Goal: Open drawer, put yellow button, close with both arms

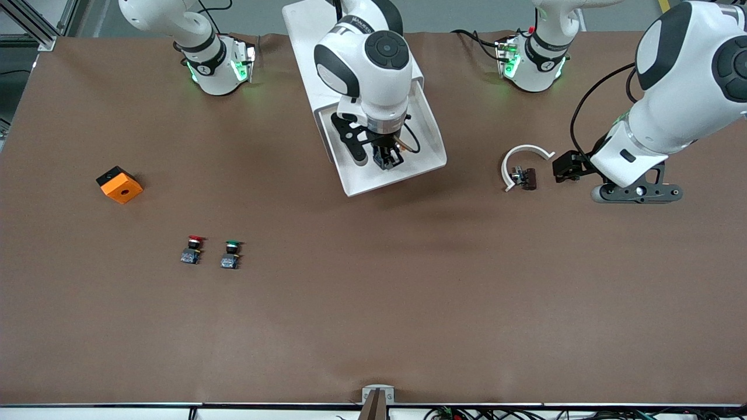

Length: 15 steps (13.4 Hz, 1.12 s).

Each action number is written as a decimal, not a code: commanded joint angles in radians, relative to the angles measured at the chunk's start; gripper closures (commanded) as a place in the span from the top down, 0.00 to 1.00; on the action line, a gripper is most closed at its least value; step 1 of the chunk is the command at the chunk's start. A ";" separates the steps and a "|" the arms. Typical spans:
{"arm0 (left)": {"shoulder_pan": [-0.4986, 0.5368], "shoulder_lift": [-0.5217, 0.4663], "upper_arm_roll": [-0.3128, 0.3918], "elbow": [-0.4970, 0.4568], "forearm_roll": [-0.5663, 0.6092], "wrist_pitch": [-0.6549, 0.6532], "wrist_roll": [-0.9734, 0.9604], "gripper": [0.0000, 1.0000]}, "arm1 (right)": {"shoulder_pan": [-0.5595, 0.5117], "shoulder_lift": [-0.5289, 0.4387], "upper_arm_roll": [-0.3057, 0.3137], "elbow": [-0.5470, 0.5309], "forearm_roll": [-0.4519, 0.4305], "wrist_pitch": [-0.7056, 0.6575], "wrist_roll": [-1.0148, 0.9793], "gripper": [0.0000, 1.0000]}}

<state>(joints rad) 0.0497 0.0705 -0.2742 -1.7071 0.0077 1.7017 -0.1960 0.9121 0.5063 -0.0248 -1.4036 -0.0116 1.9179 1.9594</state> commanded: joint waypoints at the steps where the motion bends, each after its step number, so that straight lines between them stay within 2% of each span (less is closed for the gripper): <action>1: 0.006 -0.029 -0.007 -0.028 -0.011 0.006 -0.003 1.00 | -0.024 0.014 0.008 0.034 -0.001 0.004 -0.014 0.99; 5: 0.009 -0.032 -0.022 -0.026 -0.011 0.000 -0.003 1.00 | -0.025 0.011 0.009 0.034 0.013 -0.004 -0.077 1.00; 7: 0.009 -0.032 -0.022 -0.028 -0.011 0.001 -0.003 1.00 | -0.062 0.002 0.009 0.038 0.051 -0.037 -0.219 1.00; 11: 0.013 -0.031 -0.022 -0.022 -0.011 0.007 -0.003 1.00 | -0.263 -0.009 0.000 0.210 0.081 -0.319 -0.767 1.00; 15: 0.015 -0.021 -0.022 -0.022 -0.009 0.046 -0.005 1.00 | -0.539 -0.089 -0.003 0.212 0.065 -0.414 -1.335 1.00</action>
<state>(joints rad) 0.0546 0.0657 -0.2887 -1.7114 0.0077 1.7280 -0.1963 0.4720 0.4486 -0.0478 -1.1860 0.0501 1.5588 0.8386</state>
